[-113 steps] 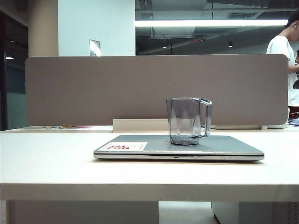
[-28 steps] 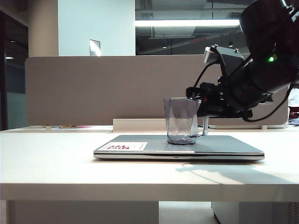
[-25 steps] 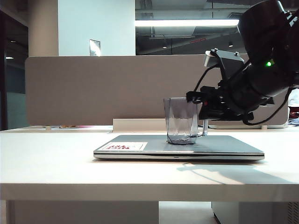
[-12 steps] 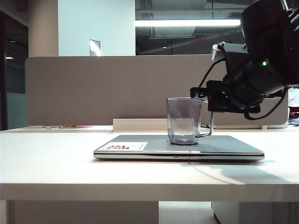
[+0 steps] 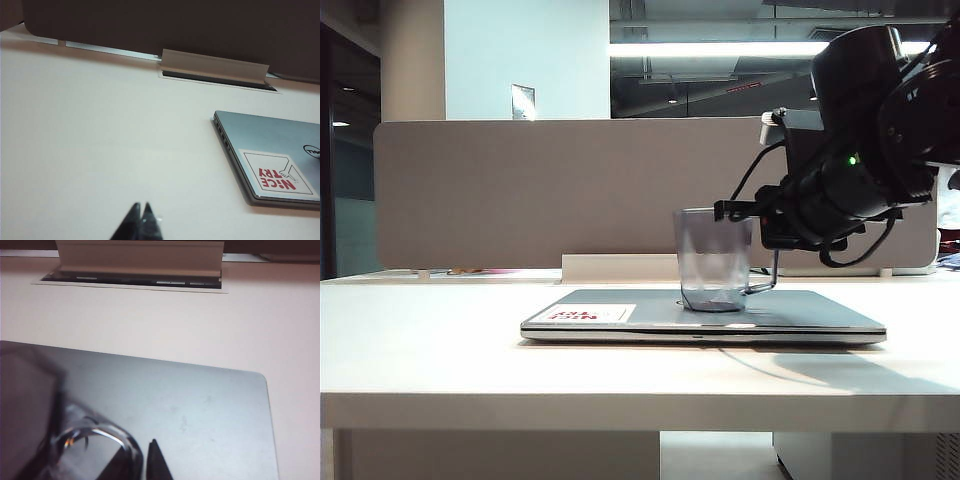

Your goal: Pick up the water cup and place it on the left side of the laptop.

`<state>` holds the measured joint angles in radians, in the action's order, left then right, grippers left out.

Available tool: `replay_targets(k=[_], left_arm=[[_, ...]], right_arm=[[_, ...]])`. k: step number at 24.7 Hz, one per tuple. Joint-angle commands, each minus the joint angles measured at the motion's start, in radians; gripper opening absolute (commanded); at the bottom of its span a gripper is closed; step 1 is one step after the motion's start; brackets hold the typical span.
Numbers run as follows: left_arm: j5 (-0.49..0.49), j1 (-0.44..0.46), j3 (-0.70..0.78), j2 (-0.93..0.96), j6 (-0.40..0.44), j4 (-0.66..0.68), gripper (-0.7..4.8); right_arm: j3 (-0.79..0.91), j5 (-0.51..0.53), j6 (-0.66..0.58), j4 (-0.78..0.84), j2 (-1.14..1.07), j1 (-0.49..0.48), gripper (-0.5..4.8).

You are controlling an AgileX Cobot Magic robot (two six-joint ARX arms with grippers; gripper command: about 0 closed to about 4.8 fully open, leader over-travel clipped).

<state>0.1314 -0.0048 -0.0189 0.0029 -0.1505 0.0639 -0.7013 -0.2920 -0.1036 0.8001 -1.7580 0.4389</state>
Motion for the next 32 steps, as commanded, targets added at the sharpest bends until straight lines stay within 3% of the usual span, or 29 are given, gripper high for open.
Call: replay_targets(k=[1,5,11,17,24,32], left_arm=[[0.004,-0.001,-0.005,0.001,-0.004,-0.014,-0.06],[0.004,-0.001,-0.005,0.001,-0.007,-0.014,-0.06],[0.004,-0.001,-0.005,0.001,-0.007,-0.013,-0.06],[0.003,-0.001,-0.005,0.001,-0.007,-0.012,-0.06],[0.003,-0.001,-0.005,0.001,-0.007,-0.004,-0.06],[0.004,-0.001,-0.005,0.001,-0.007,-0.005,-0.06]], right_arm=[[-0.003,-0.001,0.003,0.017,0.001,0.002,0.48],[-0.003,0.0,0.003,0.022,0.001,0.002,-0.02],[-0.003,0.016,0.003,0.089,0.002,0.003,-0.01],[-0.057,0.114,0.01,0.103,0.003,0.022,-0.02],[-0.262,0.194,0.07,-0.15,-0.015,0.117,-0.01],[-0.525,0.328,0.079,-0.283,-0.153,0.188,-0.01]])
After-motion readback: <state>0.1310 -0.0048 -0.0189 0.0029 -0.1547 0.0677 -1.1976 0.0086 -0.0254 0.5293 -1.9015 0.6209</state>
